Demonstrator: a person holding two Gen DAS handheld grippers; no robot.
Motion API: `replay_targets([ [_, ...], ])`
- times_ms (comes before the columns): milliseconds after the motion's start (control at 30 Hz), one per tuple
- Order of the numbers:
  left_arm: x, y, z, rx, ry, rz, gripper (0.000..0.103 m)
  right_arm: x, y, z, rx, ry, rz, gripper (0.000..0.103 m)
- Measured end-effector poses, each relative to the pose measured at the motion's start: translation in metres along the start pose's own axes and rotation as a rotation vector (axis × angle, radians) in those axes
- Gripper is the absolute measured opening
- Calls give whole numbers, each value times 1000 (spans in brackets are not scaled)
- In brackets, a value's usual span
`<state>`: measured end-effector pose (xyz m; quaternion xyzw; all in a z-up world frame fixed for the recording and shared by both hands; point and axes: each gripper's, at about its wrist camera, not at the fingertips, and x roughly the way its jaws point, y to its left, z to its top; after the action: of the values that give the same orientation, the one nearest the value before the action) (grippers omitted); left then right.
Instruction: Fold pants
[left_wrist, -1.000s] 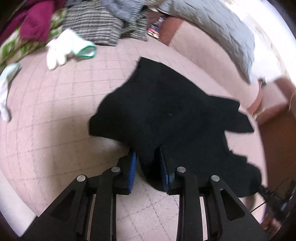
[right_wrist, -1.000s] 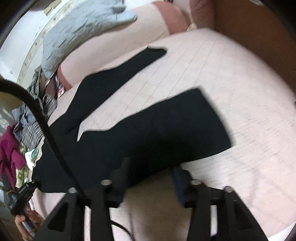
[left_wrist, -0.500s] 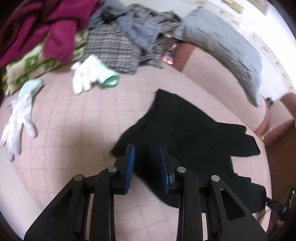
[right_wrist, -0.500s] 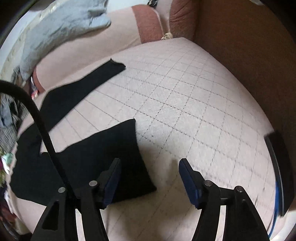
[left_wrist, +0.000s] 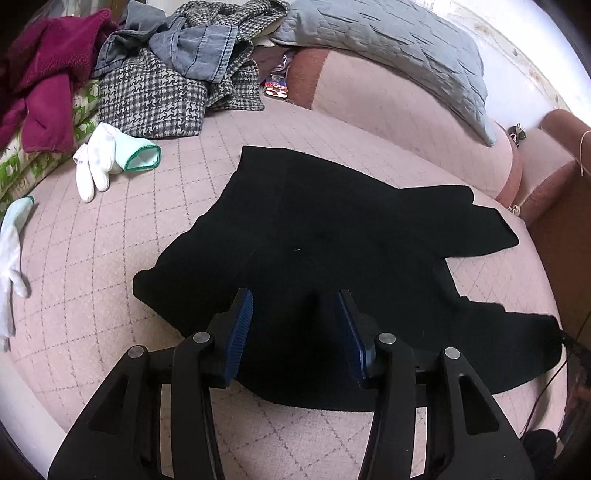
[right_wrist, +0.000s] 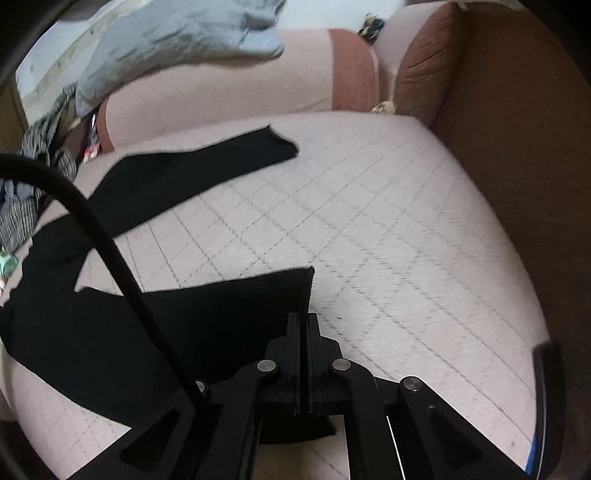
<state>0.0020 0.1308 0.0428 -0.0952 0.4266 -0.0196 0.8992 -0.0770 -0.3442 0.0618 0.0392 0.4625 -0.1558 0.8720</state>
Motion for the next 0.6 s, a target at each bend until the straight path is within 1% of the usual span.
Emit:
replay_targets([
  [133, 2, 7, 0, -28, 4, 29, 46, 4, -10, -11, 5, 35, -51, 2],
  [200, 7, 12, -2, -45, 27, 54, 46, 14, -18, -12, 17, 64, -96, 1],
  [267, 15, 16, -4, -65, 72, 57, 46, 16, -29, -13, 46, 86, -67, 1],
  [333, 16, 18, -4, -86, 73, 48, 46, 12, -30, -13, 48, 75, -36, 2],
  [400, 14, 17, -3, -87, 68, 44, 46, 4, -23, -11, 8, 45, -25, 5],
  [433, 13, 17, -3, -89, 65, 41, 46, 0, -18, -9, -17, 29, -19, 12],
  [467, 12, 17, -3, -92, 62, 38, 46, -3, -12, -7, -36, 15, -15, 25],
  [500, 11, 16, -2, -93, 60, 30, 46, -6, -5, -3, -56, -2, -5, 34],
  [533, 10, 16, -2, -89, 59, 18, 46, -8, 2, 1, -71, -17, 19, 50],
  [567, 8, 15, -1, -83, 59, 10, 46, -9, 9, 5, -85, -34, 59, 53],
  [600, 7, 13, 1, -71, 59, -1, 46, -10, 18, 9, -104, -47, 108, 53],
])
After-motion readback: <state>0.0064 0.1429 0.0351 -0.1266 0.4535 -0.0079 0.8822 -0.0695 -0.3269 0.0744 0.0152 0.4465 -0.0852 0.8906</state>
